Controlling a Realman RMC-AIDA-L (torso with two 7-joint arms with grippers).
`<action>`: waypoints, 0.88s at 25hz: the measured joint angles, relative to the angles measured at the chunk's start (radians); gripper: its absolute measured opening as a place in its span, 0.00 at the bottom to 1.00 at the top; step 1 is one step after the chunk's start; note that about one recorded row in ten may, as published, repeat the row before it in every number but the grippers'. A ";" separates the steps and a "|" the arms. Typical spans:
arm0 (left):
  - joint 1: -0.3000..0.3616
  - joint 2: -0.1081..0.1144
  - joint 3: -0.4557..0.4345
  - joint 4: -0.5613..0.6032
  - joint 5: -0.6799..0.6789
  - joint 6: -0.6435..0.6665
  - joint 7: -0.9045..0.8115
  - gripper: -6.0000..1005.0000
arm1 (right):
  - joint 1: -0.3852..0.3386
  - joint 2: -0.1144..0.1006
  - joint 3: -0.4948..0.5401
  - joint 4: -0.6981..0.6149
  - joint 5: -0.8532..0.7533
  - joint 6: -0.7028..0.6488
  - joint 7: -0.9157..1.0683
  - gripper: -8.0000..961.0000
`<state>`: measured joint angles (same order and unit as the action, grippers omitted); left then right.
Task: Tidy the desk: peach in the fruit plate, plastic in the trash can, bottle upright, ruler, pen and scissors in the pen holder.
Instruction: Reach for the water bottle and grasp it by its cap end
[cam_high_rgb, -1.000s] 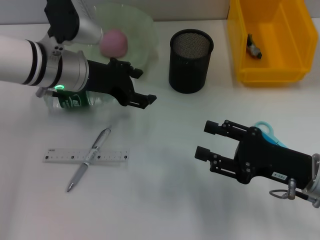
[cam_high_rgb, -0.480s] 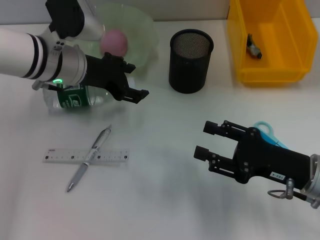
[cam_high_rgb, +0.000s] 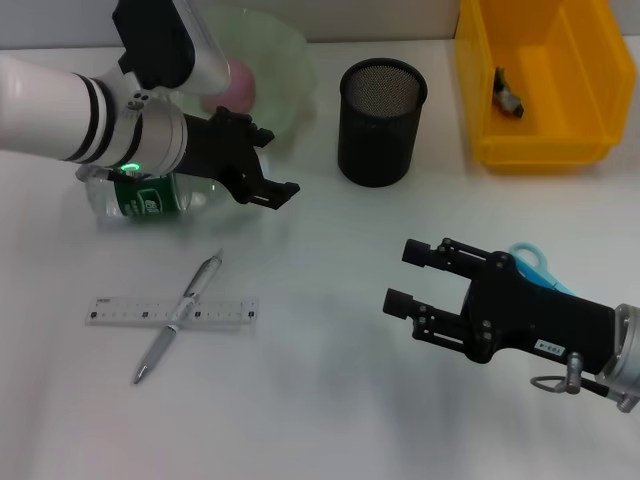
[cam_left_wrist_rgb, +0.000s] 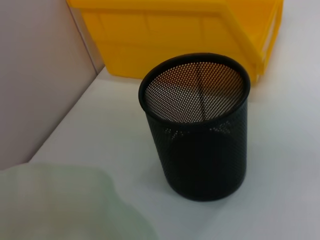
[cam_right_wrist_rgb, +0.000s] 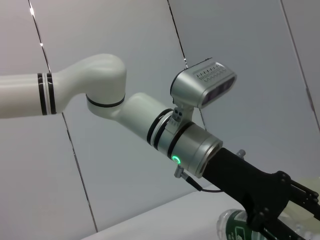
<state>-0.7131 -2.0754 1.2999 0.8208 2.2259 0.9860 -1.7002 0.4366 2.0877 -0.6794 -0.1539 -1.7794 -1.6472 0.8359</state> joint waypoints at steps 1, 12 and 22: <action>0.001 0.000 0.004 0.000 0.000 -0.006 0.000 0.78 | 0.001 0.000 0.000 0.000 0.000 0.000 0.000 0.71; 0.004 0.000 0.019 -0.013 0.000 -0.027 -0.001 0.78 | 0.018 0.000 0.000 0.014 0.000 0.013 0.003 0.71; 0.006 0.001 0.024 -0.016 0.050 -0.032 -0.021 0.77 | 0.027 0.000 0.000 0.017 0.001 0.025 0.003 0.71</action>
<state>-0.7071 -2.0746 1.3237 0.8053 2.2756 0.9535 -1.7217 0.4639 2.0877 -0.6795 -0.1364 -1.7781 -1.6224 0.8387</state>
